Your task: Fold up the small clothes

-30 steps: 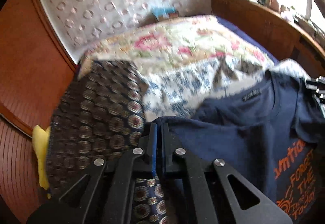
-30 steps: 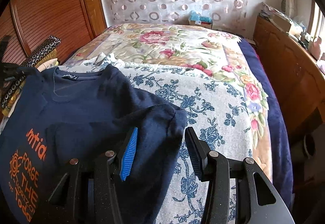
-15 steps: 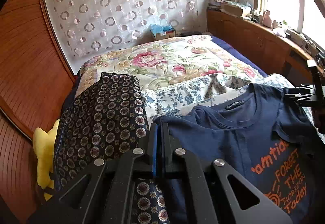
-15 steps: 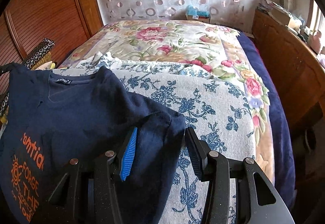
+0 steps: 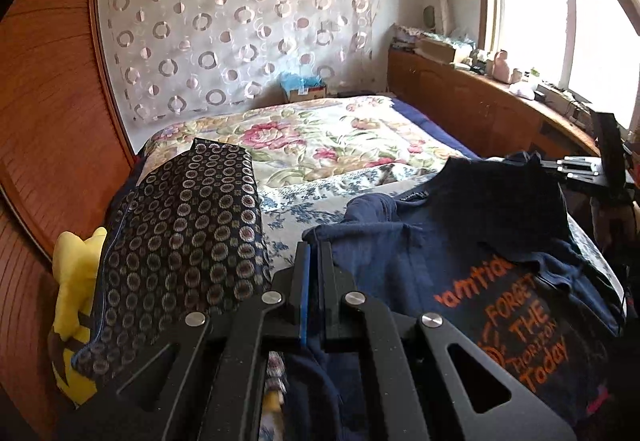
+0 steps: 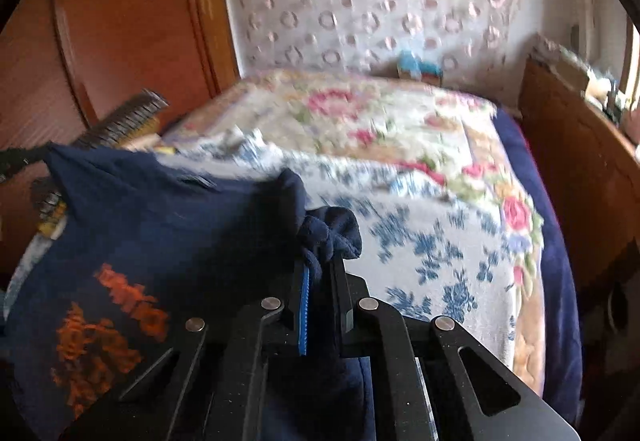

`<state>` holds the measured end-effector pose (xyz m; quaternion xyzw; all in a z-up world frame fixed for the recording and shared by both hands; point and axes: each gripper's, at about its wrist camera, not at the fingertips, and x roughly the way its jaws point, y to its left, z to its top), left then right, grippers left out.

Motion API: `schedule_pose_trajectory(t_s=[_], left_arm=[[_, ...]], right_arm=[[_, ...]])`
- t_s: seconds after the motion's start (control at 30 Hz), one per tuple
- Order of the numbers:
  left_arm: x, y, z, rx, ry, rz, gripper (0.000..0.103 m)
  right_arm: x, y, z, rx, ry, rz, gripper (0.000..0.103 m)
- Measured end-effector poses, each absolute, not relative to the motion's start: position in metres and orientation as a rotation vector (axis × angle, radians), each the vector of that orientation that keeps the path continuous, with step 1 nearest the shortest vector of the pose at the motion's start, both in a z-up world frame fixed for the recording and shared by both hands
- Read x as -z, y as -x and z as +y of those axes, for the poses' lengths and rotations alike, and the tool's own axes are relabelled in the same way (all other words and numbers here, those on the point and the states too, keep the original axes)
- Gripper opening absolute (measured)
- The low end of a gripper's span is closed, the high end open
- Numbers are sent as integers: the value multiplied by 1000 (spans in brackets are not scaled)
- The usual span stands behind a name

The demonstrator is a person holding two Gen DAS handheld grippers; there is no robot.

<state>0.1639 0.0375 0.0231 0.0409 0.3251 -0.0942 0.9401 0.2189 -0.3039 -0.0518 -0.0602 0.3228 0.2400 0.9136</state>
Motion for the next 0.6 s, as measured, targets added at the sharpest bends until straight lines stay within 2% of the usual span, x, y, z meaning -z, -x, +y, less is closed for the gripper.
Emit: schedule_pose_trajectory(t_s=[0.27,0.6], left_arm=[[-23,-107,38,209,-63,617,4],[-8,-30,56,204,19,588,4]], right_arm=[[20,-138,-313,-516,118,539,8],[38,-46,-347,-499,112,546,8]])
